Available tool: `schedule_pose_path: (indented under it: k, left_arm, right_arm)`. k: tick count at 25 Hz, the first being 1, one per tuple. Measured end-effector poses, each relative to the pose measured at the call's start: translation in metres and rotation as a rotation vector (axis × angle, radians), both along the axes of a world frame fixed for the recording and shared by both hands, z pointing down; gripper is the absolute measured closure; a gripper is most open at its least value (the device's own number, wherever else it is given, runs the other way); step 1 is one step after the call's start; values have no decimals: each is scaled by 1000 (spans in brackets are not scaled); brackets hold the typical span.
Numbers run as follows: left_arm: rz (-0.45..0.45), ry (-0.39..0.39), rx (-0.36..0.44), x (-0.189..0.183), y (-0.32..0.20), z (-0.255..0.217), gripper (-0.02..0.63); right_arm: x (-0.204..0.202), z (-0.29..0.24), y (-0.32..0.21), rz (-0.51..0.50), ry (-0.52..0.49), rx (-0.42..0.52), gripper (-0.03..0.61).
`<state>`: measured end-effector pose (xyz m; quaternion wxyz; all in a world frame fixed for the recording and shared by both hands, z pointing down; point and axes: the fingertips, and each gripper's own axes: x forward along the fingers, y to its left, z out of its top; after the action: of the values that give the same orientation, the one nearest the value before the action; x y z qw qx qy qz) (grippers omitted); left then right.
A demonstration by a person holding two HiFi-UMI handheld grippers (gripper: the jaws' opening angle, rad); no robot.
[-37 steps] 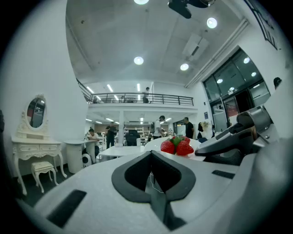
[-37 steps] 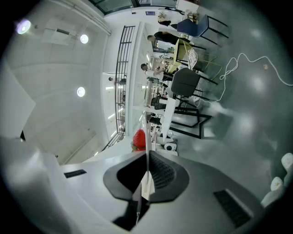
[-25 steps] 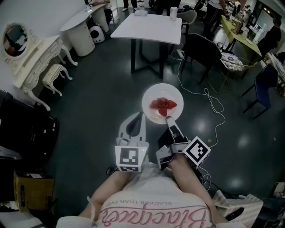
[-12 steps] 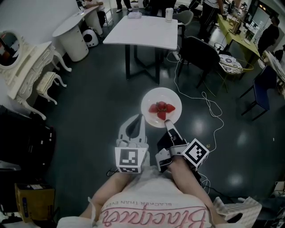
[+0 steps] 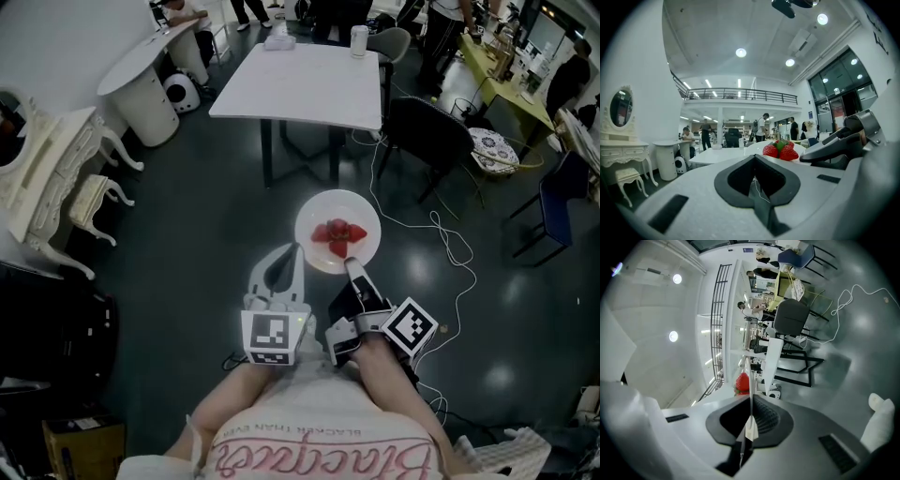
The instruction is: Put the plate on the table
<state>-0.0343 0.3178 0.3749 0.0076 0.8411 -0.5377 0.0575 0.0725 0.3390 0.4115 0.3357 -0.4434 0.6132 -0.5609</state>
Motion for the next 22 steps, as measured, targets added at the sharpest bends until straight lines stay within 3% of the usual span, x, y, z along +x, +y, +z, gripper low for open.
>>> schedule_pose_path:
  k: [11, 22]
  left_arm:
    - [-21, 64, -16, -31, -116, 0, 609]
    - [-38, 93, -61, -39, -183, 22, 609]
  right_arm:
    - [-25, -5, -116, 10, 13, -13, 568]
    - [-29, 14, -183, 0, 26, -53, 568]
